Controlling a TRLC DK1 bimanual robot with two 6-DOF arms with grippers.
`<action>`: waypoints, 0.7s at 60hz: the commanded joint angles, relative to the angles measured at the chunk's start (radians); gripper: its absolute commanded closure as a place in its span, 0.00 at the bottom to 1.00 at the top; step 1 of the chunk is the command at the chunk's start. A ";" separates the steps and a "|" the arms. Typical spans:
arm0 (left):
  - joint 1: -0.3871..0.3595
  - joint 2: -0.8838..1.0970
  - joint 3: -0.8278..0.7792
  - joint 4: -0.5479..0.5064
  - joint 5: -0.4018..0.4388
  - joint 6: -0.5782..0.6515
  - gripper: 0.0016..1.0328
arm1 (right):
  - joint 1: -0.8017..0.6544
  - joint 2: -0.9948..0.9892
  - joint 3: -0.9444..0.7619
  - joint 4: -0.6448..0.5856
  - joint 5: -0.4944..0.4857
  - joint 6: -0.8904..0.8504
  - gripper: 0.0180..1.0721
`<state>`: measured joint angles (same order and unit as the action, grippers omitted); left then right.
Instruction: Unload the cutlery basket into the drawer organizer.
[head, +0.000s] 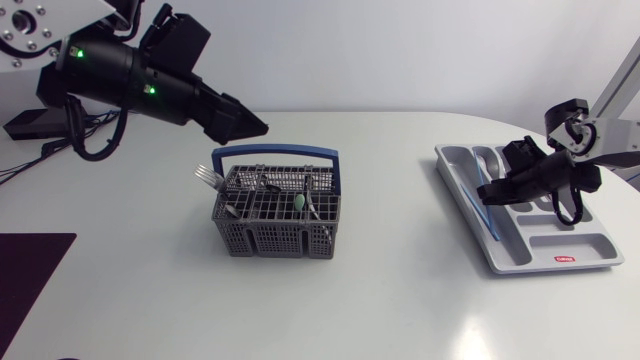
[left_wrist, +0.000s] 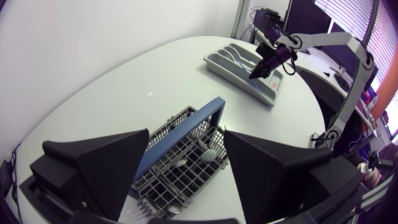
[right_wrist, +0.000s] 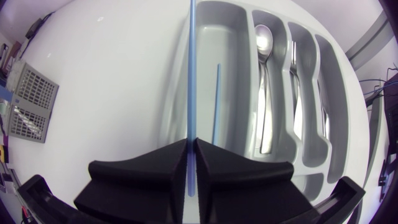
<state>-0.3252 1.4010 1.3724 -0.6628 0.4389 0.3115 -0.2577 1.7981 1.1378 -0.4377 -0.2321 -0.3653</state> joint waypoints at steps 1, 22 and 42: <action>0.006 -0.039 -0.061 0.003 -0.017 0.049 0.05 | -0.009 0.073 0.036 -0.007 0.020 0.025 0.94; 0.034 -0.103 -0.161 0.022 -0.029 0.087 0.05 | -0.006 0.029 0.017 -0.013 0.062 0.068 0.41; 0.067 -0.226 -0.277 0.048 -0.035 0.126 0.05 | 0.206 -0.411 -0.055 -0.154 0.022 0.158 0.22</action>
<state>-0.2687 1.2190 1.1473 -0.6273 0.4095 0.4026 -0.1341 1.4876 1.1252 -0.5495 -0.1909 -0.2588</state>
